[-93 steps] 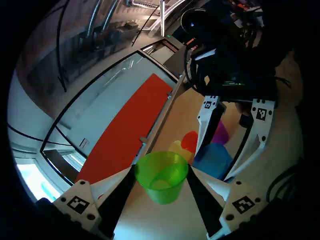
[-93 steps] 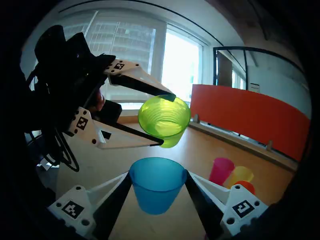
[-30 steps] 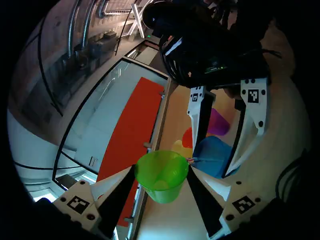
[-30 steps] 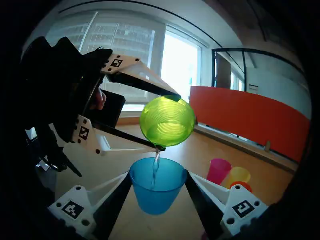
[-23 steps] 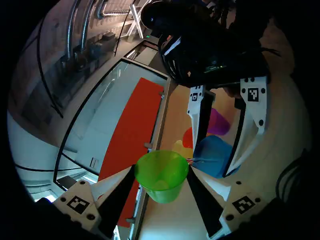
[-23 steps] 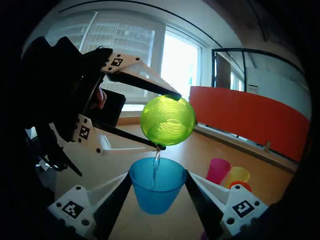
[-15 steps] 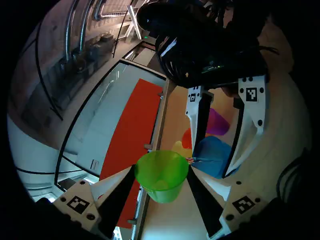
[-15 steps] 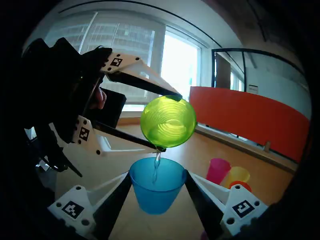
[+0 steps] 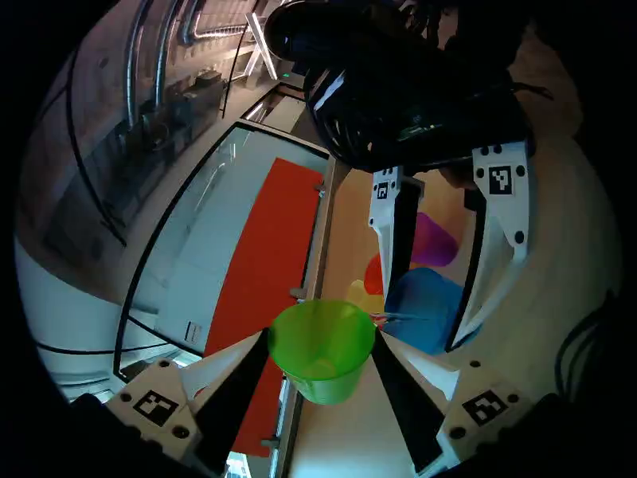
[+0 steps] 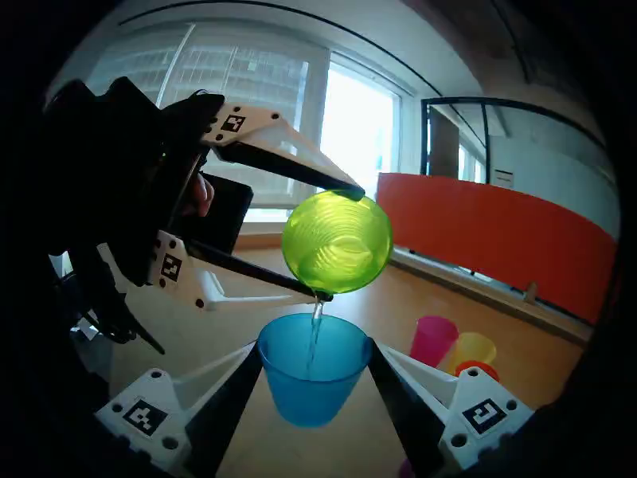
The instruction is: Pour water
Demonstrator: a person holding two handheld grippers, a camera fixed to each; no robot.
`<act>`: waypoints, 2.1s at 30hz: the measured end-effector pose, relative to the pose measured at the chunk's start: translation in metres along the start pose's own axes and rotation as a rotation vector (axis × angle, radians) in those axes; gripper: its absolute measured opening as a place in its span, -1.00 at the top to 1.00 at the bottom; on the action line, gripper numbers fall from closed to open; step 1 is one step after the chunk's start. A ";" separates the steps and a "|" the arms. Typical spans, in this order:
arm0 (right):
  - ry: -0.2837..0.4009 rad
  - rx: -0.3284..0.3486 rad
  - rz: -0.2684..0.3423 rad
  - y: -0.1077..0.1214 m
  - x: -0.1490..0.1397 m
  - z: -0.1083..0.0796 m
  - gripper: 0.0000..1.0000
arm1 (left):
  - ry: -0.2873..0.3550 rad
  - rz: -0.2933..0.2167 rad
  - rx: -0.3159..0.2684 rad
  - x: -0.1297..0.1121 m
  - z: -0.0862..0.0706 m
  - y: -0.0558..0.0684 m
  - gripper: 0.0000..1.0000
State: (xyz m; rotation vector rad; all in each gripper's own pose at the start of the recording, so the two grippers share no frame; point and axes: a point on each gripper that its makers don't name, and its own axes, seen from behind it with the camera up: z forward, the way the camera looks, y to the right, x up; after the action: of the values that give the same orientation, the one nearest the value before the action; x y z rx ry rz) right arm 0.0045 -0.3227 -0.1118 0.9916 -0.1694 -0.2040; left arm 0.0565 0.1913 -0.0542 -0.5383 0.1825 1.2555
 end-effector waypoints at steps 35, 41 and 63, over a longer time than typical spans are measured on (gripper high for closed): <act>0.008 -0.008 -0.005 0.003 0.001 -0.004 -0.89 | -0.008 0.089 0.014 0.002 -0.001 -0.012 -0.77; 0.011 -0.008 -0.006 0.004 0.001 -0.005 -0.88 | -0.007 0.103 0.015 0.003 0.000 -0.010 -0.77; 0.014 -0.013 -0.008 0.004 0.002 -0.007 -0.89 | -0.013 0.160 0.030 0.008 -0.002 -0.010 -0.77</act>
State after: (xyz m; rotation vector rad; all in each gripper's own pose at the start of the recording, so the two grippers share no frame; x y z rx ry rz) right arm 0.0083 -0.3149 -0.1122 0.9807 -0.1510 -0.2049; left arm 0.0685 0.1957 -0.0562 -0.4965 0.2367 1.4094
